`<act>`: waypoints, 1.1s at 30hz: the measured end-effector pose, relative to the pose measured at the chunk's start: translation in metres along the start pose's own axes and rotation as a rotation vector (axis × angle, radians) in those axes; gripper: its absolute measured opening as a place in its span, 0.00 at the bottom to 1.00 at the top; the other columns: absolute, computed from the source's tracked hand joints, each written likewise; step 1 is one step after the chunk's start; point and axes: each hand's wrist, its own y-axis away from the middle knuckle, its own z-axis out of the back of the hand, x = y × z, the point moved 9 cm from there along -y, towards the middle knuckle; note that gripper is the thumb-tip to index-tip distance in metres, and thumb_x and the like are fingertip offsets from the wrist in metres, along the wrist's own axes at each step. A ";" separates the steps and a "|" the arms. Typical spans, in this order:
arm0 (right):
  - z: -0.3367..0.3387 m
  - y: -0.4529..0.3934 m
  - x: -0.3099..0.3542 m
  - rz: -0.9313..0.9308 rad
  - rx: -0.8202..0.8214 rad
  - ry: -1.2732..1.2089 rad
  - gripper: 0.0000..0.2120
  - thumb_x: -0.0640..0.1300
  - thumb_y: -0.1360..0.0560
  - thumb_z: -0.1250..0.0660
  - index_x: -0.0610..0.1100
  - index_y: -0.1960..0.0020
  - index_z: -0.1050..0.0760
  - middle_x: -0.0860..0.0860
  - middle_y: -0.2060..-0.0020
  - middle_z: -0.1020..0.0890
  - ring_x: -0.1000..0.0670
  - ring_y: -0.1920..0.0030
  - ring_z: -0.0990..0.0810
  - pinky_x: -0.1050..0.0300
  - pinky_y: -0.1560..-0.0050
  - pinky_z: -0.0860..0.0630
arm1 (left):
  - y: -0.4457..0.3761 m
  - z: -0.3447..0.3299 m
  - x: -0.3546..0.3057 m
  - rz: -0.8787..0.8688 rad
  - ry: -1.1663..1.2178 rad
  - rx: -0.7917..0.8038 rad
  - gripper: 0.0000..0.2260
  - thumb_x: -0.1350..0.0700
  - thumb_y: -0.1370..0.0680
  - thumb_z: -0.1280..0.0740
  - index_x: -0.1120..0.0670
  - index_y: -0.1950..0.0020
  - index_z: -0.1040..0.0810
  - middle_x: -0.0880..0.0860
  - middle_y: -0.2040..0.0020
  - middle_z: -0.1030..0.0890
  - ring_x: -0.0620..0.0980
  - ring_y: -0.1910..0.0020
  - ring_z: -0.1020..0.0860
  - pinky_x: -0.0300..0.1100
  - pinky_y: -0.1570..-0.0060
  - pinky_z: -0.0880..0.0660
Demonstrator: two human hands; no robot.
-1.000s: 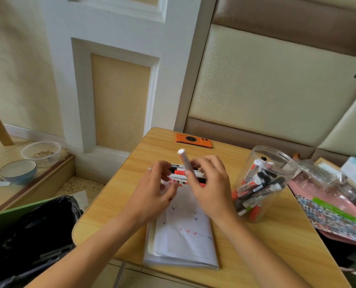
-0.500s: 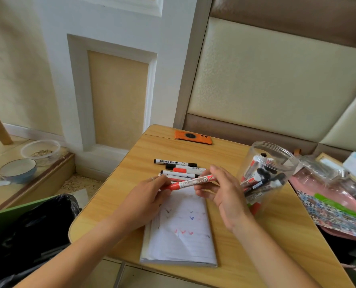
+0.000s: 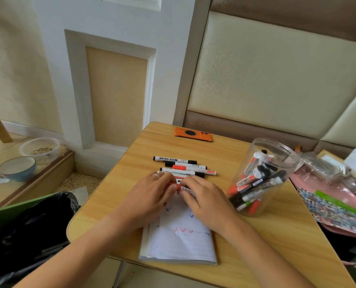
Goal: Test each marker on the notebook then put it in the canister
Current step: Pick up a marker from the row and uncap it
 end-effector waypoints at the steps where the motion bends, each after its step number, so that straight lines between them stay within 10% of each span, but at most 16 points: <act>1: 0.001 0.000 0.004 0.033 -0.025 0.054 0.11 0.52 0.16 0.43 0.48 0.44 0.26 0.53 0.51 0.22 0.47 0.52 0.23 0.49 0.54 0.24 | -0.001 -0.001 -0.002 -0.023 -0.022 0.002 0.19 0.40 0.16 0.52 0.47 0.46 0.26 0.45 0.53 0.23 0.46 0.53 0.28 0.45 0.53 0.29; 15: -0.013 0.000 0.013 -0.038 0.087 0.165 0.14 0.57 0.14 0.47 0.49 0.38 0.31 0.51 0.44 0.18 0.40 0.47 0.20 0.51 0.59 0.37 | -0.004 -0.009 0.007 0.070 0.078 -0.069 0.16 0.41 0.21 0.51 0.48 0.61 0.33 0.47 0.66 0.29 0.49 0.63 0.32 0.50 0.64 0.33; 24: -0.009 -0.001 0.011 -0.040 0.034 0.067 0.11 0.62 0.16 0.47 0.58 0.41 0.32 0.58 0.65 0.27 0.44 0.62 0.21 0.50 0.65 0.31 | -0.005 0.002 0.006 0.006 0.050 -0.134 0.17 0.44 0.20 0.48 0.53 0.58 0.27 0.46 0.64 0.27 0.46 0.62 0.31 0.44 0.65 0.34; 33: -0.014 0.000 0.007 -0.174 0.063 0.092 0.16 0.62 0.16 0.47 0.53 0.42 0.30 0.57 0.61 0.23 0.49 0.63 0.28 0.54 0.66 0.37 | -0.006 0.023 0.030 0.108 0.065 -0.093 0.11 0.43 0.17 0.40 0.45 0.50 0.21 0.42 0.55 0.25 0.39 0.52 0.28 0.34 0.58 0.33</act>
